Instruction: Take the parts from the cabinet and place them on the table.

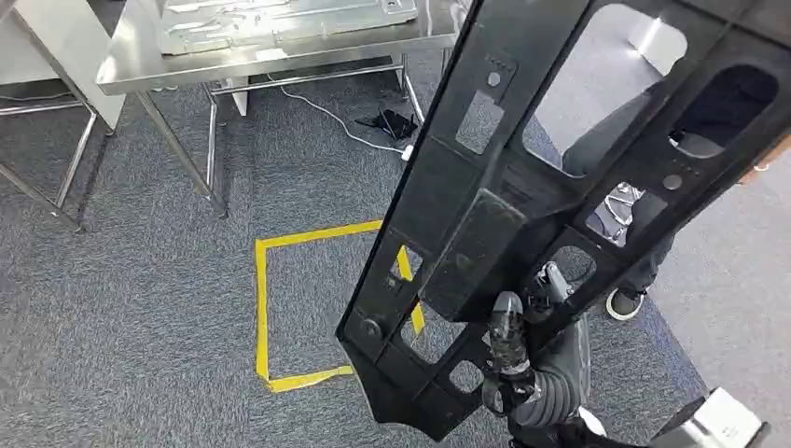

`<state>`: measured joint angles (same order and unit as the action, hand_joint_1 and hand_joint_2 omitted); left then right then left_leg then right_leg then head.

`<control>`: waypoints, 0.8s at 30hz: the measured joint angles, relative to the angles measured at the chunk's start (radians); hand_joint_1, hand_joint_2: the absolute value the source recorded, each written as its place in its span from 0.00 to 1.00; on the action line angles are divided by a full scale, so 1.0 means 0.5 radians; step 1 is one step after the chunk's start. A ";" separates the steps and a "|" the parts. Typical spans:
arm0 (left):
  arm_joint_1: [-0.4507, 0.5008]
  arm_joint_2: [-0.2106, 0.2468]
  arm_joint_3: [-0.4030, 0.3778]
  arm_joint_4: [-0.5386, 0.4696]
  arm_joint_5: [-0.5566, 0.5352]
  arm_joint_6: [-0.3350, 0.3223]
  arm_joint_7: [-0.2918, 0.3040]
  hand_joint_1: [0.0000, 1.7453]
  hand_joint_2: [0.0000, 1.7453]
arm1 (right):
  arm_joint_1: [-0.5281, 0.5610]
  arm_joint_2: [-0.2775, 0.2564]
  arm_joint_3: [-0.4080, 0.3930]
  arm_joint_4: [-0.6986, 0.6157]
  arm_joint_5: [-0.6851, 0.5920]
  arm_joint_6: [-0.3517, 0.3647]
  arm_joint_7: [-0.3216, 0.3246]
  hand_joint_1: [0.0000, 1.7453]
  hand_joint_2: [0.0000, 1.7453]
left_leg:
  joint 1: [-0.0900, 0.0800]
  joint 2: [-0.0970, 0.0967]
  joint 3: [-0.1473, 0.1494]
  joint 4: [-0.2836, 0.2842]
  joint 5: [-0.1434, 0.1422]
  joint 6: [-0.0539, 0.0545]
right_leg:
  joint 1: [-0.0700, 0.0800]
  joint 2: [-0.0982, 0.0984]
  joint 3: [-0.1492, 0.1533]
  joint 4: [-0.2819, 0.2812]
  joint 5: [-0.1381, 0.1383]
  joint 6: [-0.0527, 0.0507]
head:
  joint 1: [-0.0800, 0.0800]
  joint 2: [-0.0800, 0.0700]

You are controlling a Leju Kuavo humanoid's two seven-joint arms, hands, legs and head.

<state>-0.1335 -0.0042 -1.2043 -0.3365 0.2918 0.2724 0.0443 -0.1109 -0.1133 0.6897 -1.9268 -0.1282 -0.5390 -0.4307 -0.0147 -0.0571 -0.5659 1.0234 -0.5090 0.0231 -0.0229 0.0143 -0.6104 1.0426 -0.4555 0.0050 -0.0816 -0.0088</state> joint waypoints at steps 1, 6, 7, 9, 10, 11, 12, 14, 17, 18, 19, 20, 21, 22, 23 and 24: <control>0.001 0.000 0.000 0.000 0.000 -0.002 0.002 0.00 1.00 | -0.001 0.002 -0.001 0.000 -0.019 0.005 -0.008 1.00 1.00 | 0.004 0.032 0.009 0.035 -0.014 -0.010 | 0.000 -0.005 0.022 -0.011 -0.003 -0.011 | 0.002 0.000; -0.022 -0.001 0.002 0.000 -0.005 -0.003 0.000 0.00 1.00 | 0.000 0.011 -0.010 0.003 -0.067 0.023 -0.028 1.00 1.00 | 0.026 0.087 -0.342 0.624 -0.192 -0.048 | 0.007 -0.049 0.086 -0.012 -0.060 -0.034 | -0.017 0.000; -0.024 -0.002 0.002 0.000 -0.005 -0.003 0.000 0.00 1.00 | 0.000 0.011 -0.011 0.003 -0.074 0.027 -0.029 1.00 1.00 | 0.028 0.088 -0.330 0.574 -0.125 -0.047 | 0.007 -0.050 0.106 -0.012 -0.075 -0.032 | -0.014 0.000; -0.017 -0.002 0.002 0.000 -0.004 -0.003 0.000 0.00 1.00 | 0.000 0.011 -0.011 0.003 -0.085 0.036 -0.036 1.00 1.00 | 0.031 0.098 -0.210 0.278 0.084 -0.035 | 0.006 -0.050 0.155 -0.012 -0.107 -0.025 | -0.015 0.000; -0.012 -0.002 0.002 0.000 -0.003 -0.003 0.000 0.00 1.00 | -0.001 0.012 -0.011 0.003 -0.093 0.037 -0.042 1.00 1.00 | 0.030 0.113 -0.150 0.111 0.172 -0.026 | 0.005 -0.050 0.174 -0.015 -0.125 -0.016 | -0.015 0.000; -0.008 -0.002 0.002 0.000 -0.002 -0.004 0.002 0.00 1.00 | -0.001 0.014 -0.014 0.004 -0.101 0.042 -0.052 1.00 1.00 | 0.015 0.125 -0.130 0.087 0.122 -0.021 | 0.013 -0.052 0.160 -0.022 -0.136 -0.001 | -0.011 0.000; -0.013 -0.004 0.002 0.000 0.000 -0.007 0.002 0.00 1.00 | -0.003 0.015 -0.016 0.004 -0.107 0.048 -0.058 1.00 1.00 | 0.004 0.119 -0.102 0.020 0.099 -0.005 | 0.013 -0.049 0.161 -0.024 -0.145 0.015 | -0.015 0.000; -0.007 -0.004 0.002 -0.001 0.000 -0.008 0.001 0.00 1.00 | 0.000 0.016 -0.024 0.005 -0.117 0.058 -0.060 1.00 1.00 | 0.008 0.107 -0.096 -0.006 0.091 0.021 | 0.014 -0.057 0.198 -0.035 -0.124 0.040 | -0.007 0.000; -0.002 -0.005 0.002 -0.001 0.001 -0.008 0.002 0.00 1.00 | -0.004 0.016 -0.033 0.006 -0.130 0.067 -0.062 1.00 1.00 | 0.012 0.095 0.003 -0.038 0.072 0.057 | 0.004 -0.047 0.141 0.113 -0.117 0.049 | -0.004 0.000; -0.002 -0.005 0.002 0.000 0.001 -0.008 0.002 0.00 1.00 | -0.005 0.016 -0.034 0.006 -0.130 0.072 -0.063 1.00 1.00 | 0.012 0.095 0.024 -0.038 0.056 0.070 | 0.011 -0.043 0.045 0.257 -0.133 0.049 | 0.002 0.000; -0.002 -0.005 0.002 -0.001 0.001 -0.008 0.004 0.00 1.00 | -0.004 0.016 -0.034 0.006 -0.130 0.073 -0.063 1.00 1.00 | 0.011 0.095 0.042 -0.038 0.039 0.076 | 0.013 -0.039 -0.064 0.398 -0.172 0.053 | 0.005 0.000; -0.001 -0.005 0.002 -0.001 0.001 -0.008 0.004 0.00 1.00 | 0.001 0.016 -0.035 0.008 -0.133 0.073 -0.063 1.00 1.00 | 0.008 0.094 0.063 -0.038 0.017 0.081 | 0.013 -0.037 -0.170 0.510 -0.238 0.058 | 0.005 0.000; 0.004 -0.005 0.002 -0.001 0.001 -0.008 0.006 0.00 1.00 | 0.003 0.016 -0.039 0.012 -0.134 0.073 -0.063 1.00 1.00 | 0.007 0.089 0.090 -0.038 -0.006 0.081 | 0.013 -0.035 -0.250 0.566 -0.304 0.060 | 0.005 0.000; 0.008 -0.005 0.002 -0.001 0.001 -0.008 0.006 0.00 1.00 | 0.004 0.016 -0.040 0.017 -0.134 0.073 -0.063 1.00 1.00 | 0.007 0.083 0.123 -0.038 -0.031 0.078 | 0.013 -0.035 -0.289 0.545 -0.328 0.059 | 0.005 0.000; 0.011 -0.005 0.002 -0.001 0.001 -0.008 0.007 0.00 1.00 | 0.004 0.016 -0.040 0.018 -0.134 0.074 -0.063 1.00 1.00 | 0.008 0.075 0.160 -0.038 -0.059 0.075 | 0.013 -0.035 -0.291 0.464 -0.308 0.059 | 0.005 0.000; 0.011 -0.005 0.002 -0.001 0.001 -0.008 0.007 0.00 1.00 | 0.004 0.016 -0.040 0.019 -0.135 0.074 -0.063 1.00 1.00 | 0.009 0.071 0.202 -0.038 -0.089 0.070 | 0.012 -0.035 -0.269 0.330 -0.224 0.055 | 0.006 0.000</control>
<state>-0.1278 -0.0069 -1.2036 -0.3368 0.2922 0.2682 0.0477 -0.1092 -0.1053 0.6699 -1.9173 -0.1957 -0.5020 -0.4620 -0.0102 -0.0214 -0.4648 1.0044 -0.5537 0.0580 -0.0167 -0.0030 -0.7447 1.2075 -0.5675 0.0324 -0.0786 -0.0088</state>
